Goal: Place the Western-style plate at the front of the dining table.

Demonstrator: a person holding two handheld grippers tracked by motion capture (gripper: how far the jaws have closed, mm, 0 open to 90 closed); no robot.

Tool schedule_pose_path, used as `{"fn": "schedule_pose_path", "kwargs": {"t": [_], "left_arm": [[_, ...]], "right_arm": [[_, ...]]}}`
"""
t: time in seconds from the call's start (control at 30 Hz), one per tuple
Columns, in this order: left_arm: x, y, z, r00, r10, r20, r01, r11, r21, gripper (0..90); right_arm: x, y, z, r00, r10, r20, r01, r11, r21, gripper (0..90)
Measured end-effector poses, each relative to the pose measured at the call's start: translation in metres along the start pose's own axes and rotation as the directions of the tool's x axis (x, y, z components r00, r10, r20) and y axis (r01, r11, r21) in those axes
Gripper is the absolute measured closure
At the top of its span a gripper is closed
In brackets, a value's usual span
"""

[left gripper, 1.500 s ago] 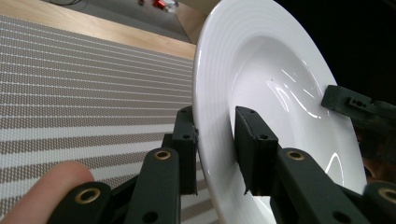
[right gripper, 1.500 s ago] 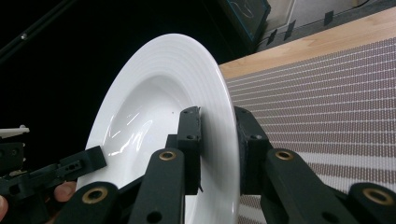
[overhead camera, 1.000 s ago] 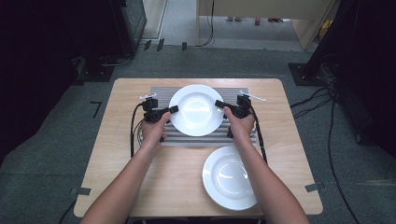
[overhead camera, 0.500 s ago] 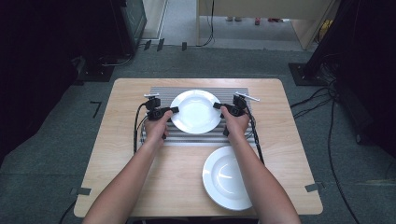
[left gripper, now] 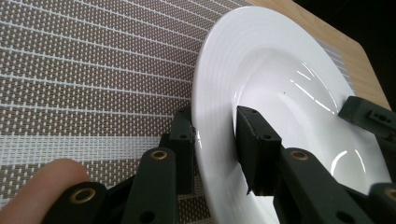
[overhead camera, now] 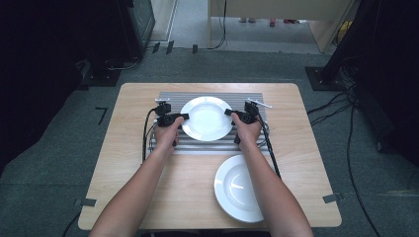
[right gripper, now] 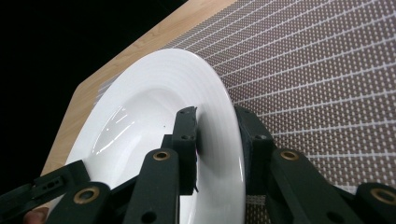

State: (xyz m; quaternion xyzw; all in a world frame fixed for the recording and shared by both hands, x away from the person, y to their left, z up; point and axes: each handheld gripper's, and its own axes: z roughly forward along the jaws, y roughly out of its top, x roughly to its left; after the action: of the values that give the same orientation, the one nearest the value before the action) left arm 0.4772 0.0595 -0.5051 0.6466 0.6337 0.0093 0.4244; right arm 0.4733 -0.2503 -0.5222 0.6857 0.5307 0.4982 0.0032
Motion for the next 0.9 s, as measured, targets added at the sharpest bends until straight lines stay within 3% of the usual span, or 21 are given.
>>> {"fn": "schedule_pose_path", "kwargs": {"t": [0.07, 0.1, 0.13, 0.23, 0.27, 0.3, 0.37, 0.47, 0.5, 0.63, 0.7, 0.77, 0.9], "left_arm": [[-0.001, -0.001, 0.0, 0.9998, 0.016, 0.007, -0.016, 0.9998, -0.006, 64.6], [-0.002, -0.001, 0.0, 0.9999, 0.016, 0.003, -0.016, 0.9998, -0.009, 56.7], [-0.002, -0.001, 0.0, 0.9998, 0.021, -0.004, -0.021, 0.9997, -0.009, 56.7], [-0.003, -0.001, -0.005, 0.9986, 0.041, -0.032, -0.042, 0.9989, -0.021, 46.5], [-0.003, -0.001, -0.007, 0.9979, 0.048, -0.043, -0.05, 0.9985, -0.025, 41.0], [-0.002, -0.001, -0.01, 0.9969, 0.059, -0.051, -0.06, 0.9979, -0.024, 41.0], [-0.001, -0.002, -0.014, 0.9952, 0.073, -0.065, -0.075, 0.9968, -0.026, 37.3], [0.001, -0.004, -0.021, 0.9917, 0.098, -0.084, -0.1, 0.9947, -0.024, 32.4], [0.002, -0.005, -0.023, 0.9909, 0.105, -0.084, -0.107, 0.994, -0.023, 30.8], [0.002, -0.009, -0.033, 0.9869, 0.139, -0.081, -0.142, 0.9896, -0.024, 28.2], [0.0, -0.012, -0.039, 0.9825, 0.168, -0.079, -0.171, 0.9849, -0.027, 26.6], [-0.002, -0.014, -0.045, 0.9755, 0.203, -0.086, -0.206, 0.9782, -0.03, 24.8], [-0.004, -0.019, -0.06, 0.9672, 0.236, -0.093, -0.242, 0.969, -0.051, 21.9]], "right_arm": [[0.0, 0.0, 0.0, 0.9998, -0.021, 0.001, 0.021, 1.0, -0.002, 72.2], [0.001, -0.001, 0.0, 0.9991, -0.042, 0.001, 0.042, 0.999, -0.017, 67.4], [0.001, -0.001, 0.0, 0.9991, -0.042, 0.001, 0.042, 0.999, -0.017, 67.4], [0.004, 0.003, -0.005, 0.9987, -0.033, -0.038, 0.032, 0.999, -0.035, 56.3], [0.004, 0.004, -0.008, 0.9959, -0.086, -0.03, 0.084, 0.995, -0.044, 56.0], [0.004, 0.004, -0.008, 0.9959, -0.086, -0.03, 0.084, 0.995, -0.044, 56.0], [0.005, 0.005, -0.015, 0.9911, -0.133, -0.002, 0.133, 0.988, -0.082, 56.6], [0.005, 0.01, -0.026, 0.9885, -0.151, 0.011, 0.151, 0.982, -0.114, 56.1], [0.006, 0.012, -0.033, 0.983, -0.181, 0.031, 0.183, 0.975, -0.129, 56.0], [0.008, 0.012, -0.041, 0.975, -0.219, 0.036, 0.222, 0.967, -0.128, 56.0], [0.009, 0.011, -0.047, 0.9622, -0.267, 0.054, 0.272, 0.955, -0.119, 48.1], [0.011, 0.01, -0.052, 0.9486, -0.307, 0.077, 0.313, 0.945, -0.091, 46.1], [0.011, 0.01, -0.068, 0.9349, -0.35, 0.06, 0.354, 0.933, -0.068, 44.0]]}}
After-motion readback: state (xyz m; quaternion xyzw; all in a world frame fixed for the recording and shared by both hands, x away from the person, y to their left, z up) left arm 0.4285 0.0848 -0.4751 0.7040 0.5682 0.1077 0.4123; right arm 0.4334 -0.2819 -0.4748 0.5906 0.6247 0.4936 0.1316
